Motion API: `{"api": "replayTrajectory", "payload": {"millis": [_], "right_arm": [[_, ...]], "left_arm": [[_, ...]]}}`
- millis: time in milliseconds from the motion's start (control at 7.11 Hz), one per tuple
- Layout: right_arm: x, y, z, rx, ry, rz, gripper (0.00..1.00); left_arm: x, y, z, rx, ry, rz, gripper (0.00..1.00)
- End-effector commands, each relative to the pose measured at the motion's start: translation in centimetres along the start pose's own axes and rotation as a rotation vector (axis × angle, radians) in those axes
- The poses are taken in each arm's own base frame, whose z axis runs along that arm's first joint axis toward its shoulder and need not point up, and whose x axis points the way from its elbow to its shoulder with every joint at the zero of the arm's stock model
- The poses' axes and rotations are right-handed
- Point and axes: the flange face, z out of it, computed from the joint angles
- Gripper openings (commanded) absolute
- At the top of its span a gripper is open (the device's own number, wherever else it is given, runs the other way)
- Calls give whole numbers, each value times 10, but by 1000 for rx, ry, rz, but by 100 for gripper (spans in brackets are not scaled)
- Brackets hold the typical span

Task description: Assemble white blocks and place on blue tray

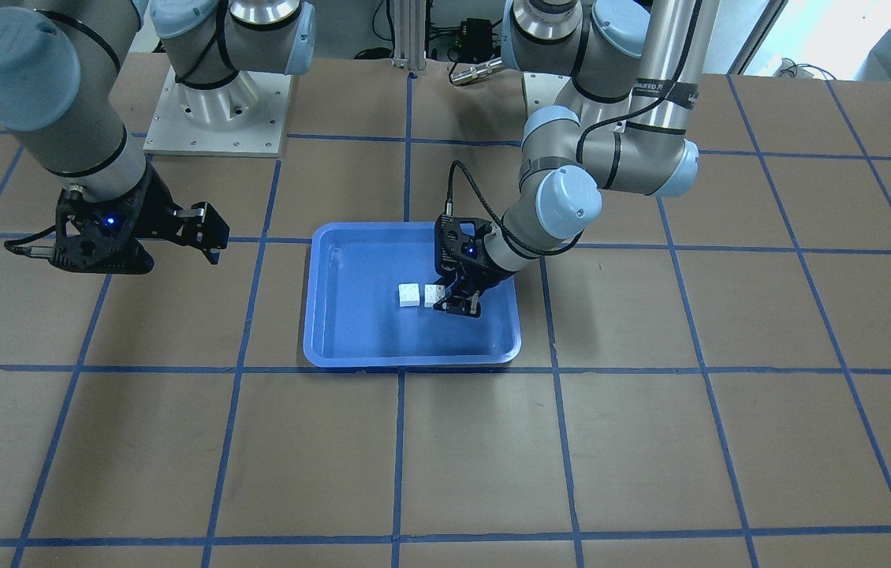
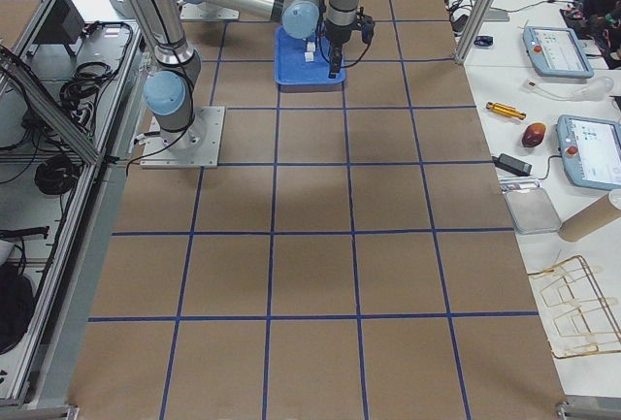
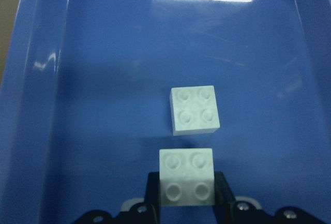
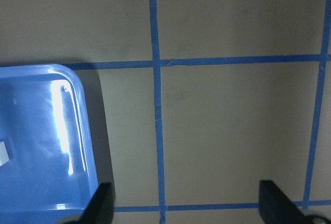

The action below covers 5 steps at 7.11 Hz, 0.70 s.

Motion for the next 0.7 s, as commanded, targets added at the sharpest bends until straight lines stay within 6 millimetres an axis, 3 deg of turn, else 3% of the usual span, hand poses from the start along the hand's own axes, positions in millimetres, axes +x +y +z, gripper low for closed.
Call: {"api": "replayTrajectory", "payload": {"millis": [0,563], "right_arm": [[-1,14,-22,-2,3,177,100],[-1,56,-71,90,76,184,100]], "left_arm": [[1,1,3,-1,6,-2,0],[0,1,5,-2,9,-5,0]]}}
